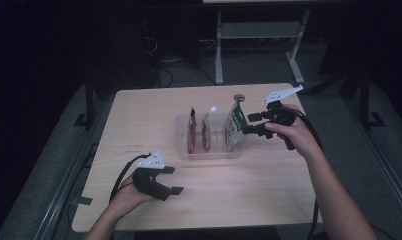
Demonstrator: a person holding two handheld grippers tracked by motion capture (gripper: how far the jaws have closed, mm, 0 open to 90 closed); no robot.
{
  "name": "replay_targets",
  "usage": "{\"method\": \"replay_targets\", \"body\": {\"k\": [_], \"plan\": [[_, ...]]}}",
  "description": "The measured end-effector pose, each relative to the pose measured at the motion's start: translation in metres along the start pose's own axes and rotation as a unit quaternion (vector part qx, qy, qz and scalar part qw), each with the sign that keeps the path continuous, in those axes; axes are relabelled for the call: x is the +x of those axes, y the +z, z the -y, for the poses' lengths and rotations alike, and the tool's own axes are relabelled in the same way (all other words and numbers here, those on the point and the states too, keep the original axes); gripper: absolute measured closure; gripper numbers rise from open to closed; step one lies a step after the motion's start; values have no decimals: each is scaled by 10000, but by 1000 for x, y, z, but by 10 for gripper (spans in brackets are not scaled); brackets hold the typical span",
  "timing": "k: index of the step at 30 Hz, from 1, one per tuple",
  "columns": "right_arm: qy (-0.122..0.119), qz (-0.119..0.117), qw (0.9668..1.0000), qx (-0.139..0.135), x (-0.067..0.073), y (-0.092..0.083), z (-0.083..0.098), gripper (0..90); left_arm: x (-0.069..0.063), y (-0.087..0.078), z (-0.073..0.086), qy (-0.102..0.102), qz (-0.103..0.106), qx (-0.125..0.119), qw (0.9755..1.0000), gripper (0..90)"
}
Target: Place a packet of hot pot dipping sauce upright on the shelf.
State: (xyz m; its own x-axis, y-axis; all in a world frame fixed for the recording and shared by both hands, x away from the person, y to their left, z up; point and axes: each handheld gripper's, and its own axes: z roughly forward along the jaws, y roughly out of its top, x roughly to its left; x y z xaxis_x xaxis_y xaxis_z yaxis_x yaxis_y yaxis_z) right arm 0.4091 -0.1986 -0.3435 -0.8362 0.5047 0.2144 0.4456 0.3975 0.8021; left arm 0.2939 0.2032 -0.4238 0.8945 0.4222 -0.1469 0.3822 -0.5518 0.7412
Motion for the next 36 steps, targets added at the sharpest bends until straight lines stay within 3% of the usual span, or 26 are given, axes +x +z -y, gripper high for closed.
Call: {"method": "replay_targets", "body": {"k": [15,22,28,36], "plan": [[-130,-63,9998,-151,21,-16,28,291,0,-1,0,29,2,33,10000,199],[-221,51,9997,-10,31,-15,45,277,2,-8,0,1,-42,19,10000,199],[-234,111,9997,43,41,-16,67,276,0,-17,5,-126,-95,-7,9999,199],[-79,185,9995,259,46,-13,103,261,-2,-21,16,-202,-123,-9,9997,199]]}}
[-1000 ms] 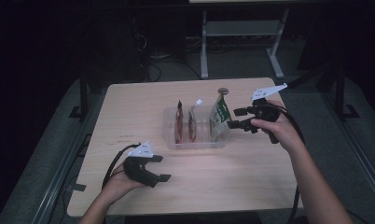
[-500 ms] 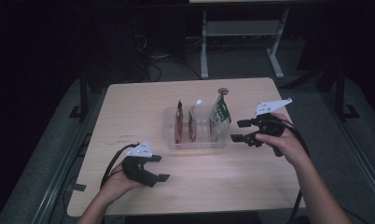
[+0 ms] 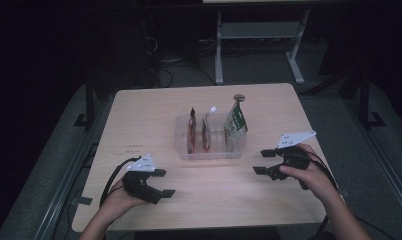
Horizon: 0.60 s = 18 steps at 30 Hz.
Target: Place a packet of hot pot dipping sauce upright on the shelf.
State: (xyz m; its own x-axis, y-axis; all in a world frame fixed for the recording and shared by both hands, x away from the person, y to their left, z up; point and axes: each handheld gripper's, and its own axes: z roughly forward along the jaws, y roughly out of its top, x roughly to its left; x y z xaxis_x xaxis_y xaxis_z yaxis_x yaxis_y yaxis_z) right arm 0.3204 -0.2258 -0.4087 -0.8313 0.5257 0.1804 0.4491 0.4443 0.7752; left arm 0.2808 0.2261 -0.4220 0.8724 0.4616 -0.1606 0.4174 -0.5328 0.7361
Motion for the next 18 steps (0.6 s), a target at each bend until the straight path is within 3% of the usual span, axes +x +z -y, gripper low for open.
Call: {"method": "replay_targets", "body": {"k": [8,18], "plan": [[115,309,9994,76,10,-4,32,254,-1,-2,11,91,17,62,9999,186],[240,574,9979,196,16,-13,56,246,-3,8,18,312,15,481,9984,171]]}}
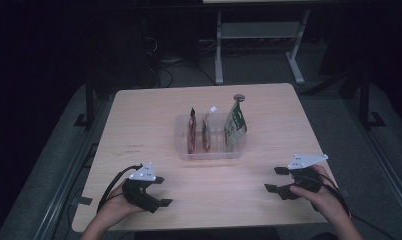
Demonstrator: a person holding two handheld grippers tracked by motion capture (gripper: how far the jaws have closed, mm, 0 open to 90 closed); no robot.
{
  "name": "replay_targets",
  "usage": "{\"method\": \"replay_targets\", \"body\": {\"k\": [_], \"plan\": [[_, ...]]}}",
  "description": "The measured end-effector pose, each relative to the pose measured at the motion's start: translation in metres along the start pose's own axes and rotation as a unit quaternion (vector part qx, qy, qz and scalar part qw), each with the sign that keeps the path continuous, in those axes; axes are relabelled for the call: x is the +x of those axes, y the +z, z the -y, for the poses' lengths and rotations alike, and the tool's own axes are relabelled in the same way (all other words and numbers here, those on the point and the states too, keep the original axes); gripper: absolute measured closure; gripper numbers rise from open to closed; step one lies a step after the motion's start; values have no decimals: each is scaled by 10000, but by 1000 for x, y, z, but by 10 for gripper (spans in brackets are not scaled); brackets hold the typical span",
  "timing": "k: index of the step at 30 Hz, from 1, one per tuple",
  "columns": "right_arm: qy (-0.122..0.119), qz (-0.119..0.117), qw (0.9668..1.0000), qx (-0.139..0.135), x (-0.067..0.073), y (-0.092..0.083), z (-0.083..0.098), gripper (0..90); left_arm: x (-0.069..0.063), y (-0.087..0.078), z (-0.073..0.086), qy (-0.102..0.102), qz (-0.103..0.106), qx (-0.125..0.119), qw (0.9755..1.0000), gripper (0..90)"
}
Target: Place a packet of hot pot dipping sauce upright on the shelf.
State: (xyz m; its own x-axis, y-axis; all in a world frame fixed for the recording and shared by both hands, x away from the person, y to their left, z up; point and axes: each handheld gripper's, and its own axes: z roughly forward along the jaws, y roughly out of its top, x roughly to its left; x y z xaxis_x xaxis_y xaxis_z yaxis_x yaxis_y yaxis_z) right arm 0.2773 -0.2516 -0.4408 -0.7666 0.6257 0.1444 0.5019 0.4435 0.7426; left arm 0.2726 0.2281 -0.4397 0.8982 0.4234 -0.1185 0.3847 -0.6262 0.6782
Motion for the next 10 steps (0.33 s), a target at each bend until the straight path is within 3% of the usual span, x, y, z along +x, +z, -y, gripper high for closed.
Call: {"method": "replay_targets", "body": {"k": [10], "plan": [[-86,3,9998,-187,0,-3,-2,246,-2,4,-2,-10,44,11,10000,170]]}}
